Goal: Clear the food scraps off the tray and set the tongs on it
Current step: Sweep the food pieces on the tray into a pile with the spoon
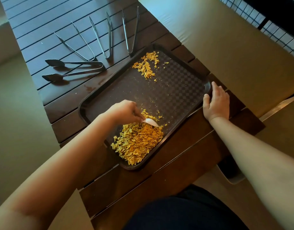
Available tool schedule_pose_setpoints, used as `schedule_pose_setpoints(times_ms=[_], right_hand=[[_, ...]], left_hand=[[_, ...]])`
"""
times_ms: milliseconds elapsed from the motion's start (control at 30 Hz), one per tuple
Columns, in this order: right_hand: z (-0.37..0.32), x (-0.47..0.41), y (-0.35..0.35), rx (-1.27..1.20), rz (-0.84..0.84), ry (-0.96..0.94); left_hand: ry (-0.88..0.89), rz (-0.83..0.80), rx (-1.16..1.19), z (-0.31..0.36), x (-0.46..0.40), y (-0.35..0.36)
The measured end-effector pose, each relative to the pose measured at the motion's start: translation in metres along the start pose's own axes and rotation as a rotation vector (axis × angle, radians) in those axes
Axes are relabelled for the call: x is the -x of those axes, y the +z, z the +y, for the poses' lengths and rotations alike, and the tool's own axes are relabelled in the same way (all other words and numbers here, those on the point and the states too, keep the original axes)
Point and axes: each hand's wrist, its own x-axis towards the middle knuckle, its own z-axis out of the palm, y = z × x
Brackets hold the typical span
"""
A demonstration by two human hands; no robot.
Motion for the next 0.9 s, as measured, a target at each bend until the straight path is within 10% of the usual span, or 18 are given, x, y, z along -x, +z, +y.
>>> schedule_pose_setpoints(times_ms=[267, 467, 900], right_hand=[[-0.002, 0.0, -0.001, 0.001, -0.01, 0.005], [-0.001, 0.001, 0.0, -0.02, -0.002, -0.004], [0.0, -0.002, 0.0, 0.004, -0.002, -0.006]], left_hand=[[-0.245, 0.455, 0.72, -0.012, -0.027, -0.014], [-0.525, 0.691, 0.786, -0.023, -0.059, -0.03], [-0.309, 0.444, 0.537, -0.003, -0.088, -0.038]])
